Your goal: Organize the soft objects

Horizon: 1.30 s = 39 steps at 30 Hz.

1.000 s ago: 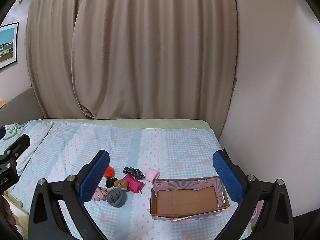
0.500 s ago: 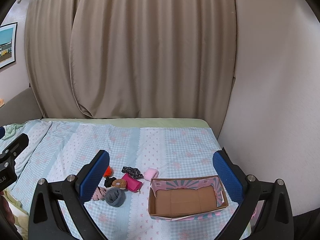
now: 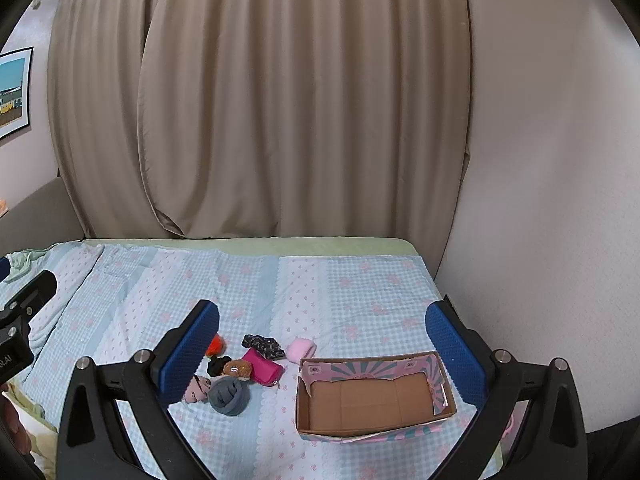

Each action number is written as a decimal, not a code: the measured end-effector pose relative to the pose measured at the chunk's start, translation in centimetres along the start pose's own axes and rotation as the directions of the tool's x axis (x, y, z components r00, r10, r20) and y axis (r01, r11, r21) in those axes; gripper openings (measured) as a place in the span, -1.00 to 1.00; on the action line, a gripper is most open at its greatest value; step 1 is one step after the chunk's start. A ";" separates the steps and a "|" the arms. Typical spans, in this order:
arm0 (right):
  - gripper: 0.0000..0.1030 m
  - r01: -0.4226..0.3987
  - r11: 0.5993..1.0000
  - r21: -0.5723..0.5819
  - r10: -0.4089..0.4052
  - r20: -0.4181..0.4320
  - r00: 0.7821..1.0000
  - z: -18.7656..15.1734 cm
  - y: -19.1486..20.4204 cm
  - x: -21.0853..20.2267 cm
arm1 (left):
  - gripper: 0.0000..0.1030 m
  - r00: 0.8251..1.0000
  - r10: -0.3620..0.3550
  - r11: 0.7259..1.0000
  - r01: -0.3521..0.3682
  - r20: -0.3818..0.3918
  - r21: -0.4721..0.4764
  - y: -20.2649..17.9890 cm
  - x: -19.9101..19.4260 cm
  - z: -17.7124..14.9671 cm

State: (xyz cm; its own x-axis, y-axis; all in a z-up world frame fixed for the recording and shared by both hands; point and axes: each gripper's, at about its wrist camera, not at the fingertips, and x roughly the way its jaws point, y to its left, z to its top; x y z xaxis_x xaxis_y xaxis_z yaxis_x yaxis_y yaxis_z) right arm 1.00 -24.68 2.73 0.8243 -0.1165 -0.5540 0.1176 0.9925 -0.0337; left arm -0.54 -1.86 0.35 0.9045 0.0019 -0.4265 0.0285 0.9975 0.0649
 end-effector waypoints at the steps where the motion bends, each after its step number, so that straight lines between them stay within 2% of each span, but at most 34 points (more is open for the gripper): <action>1: 0.99 0.000 1.000 0.001 0.000 0.000 1.000 0.0 0.0 0.0 | 0.99 1.000 -0.001 1.000 0.001 0.000 -0.001 -0.1 0.0 0.0; 16: 0.99 -0.001 1.000 -0.004 0.001 -0.006 1.000 0.0 -0.1 0.0 | 0.99 1.000 -0.002 1.000 0.002 -0.008 -0.006 -0.4 0.2 0.6; 22: 0.99 -0.038 0.998 -0.050 0.037 -0.029 0.999 -0.3 0.0 0.6 | 0.99 0.999 0.019 0.999 -0.020 -0.051 -0.026 0.7 1.2 0.6; 27: 0.99 -0.085 0.995 -0.048 0.080 -0.088 0.993 -1.9 1.8 2.9 | 0.99 0.993 0.004 1.000 -0.006 -0.120 -0.019 3.3 4.0 -2.0; 32: 0.99 -0.082 0.996 0.024 0.085 -0.173 0.981 -4.2 5.0 5.4 | 0.99 0.979 -0.077 0.995 0.088 -0.188 0.049 5.9 8.1 -5.0; 34: 0.99 -0.086 0.994 0.066 0.098 -0.204 0.974 -5.1 6.5 6.7 | 0.99 0.968 -0.121 0.987 0.142 -0.222 0.081 6.8 10.1 -6.1; 37: 0.99 -0.067 0.991 0.116 0.095 -0.255 0.962 -7.1 8.7 9.4 | 0.99 0.943 -0.190 0.966 0.230 -0.272 0.121 8.0 13.3 -8.3; 39: 0.99 -0.045 0.987 0.153 0.088 -0.287 0.954 -8.3 10.2 11.4 | 0.99 0.919 -0.232 0.947 0.288 -0.319 0.141 8.8 15.9 -10.2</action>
State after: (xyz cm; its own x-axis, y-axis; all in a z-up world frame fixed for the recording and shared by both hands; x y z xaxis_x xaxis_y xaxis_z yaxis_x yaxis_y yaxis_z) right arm 6.99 -15.54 -10.83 0.6375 -0.0127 -0.7703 0.1632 0.9794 0.1190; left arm 9.73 7.63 -15.05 0.6892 -0.2067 -0.6945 0.3470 0.9356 0.0658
